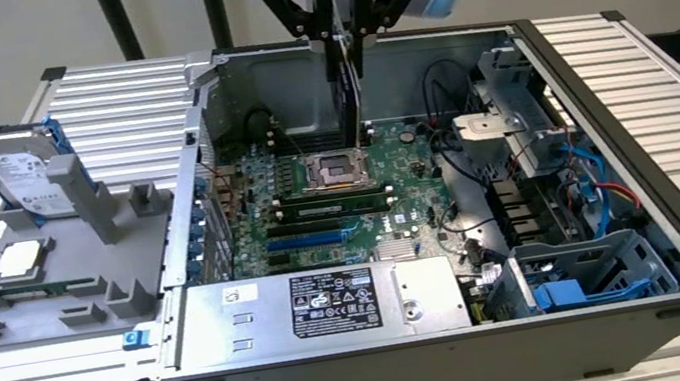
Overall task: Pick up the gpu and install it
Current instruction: 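Pick up the gpu and move the gpu toward the slot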
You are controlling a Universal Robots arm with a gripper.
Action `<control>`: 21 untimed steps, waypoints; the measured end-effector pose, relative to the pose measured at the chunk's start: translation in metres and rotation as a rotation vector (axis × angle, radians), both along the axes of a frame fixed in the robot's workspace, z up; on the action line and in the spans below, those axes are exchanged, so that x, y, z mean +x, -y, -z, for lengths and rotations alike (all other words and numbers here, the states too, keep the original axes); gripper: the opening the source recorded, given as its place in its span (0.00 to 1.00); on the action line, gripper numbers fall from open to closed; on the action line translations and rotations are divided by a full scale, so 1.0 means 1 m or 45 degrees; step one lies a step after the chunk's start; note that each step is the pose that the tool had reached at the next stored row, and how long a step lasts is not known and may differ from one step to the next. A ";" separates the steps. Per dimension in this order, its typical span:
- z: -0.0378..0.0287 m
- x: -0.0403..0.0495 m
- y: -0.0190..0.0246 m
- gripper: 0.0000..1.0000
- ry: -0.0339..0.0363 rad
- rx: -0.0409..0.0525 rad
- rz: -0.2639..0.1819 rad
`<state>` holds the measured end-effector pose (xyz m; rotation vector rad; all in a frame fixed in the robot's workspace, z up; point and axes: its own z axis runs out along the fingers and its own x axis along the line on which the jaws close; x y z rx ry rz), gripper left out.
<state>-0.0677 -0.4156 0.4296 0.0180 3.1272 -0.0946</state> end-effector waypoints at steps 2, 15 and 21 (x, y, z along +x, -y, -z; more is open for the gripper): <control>0.0000 0.0001 0.0000 0.00 0.0000 0.000 0.000; 0.0000 0.0004 0.0000 0.00 0.0000 0.000 0.000; 0.0000 0.0005 0.0000 0.00 -0.0001 0.000 -0.003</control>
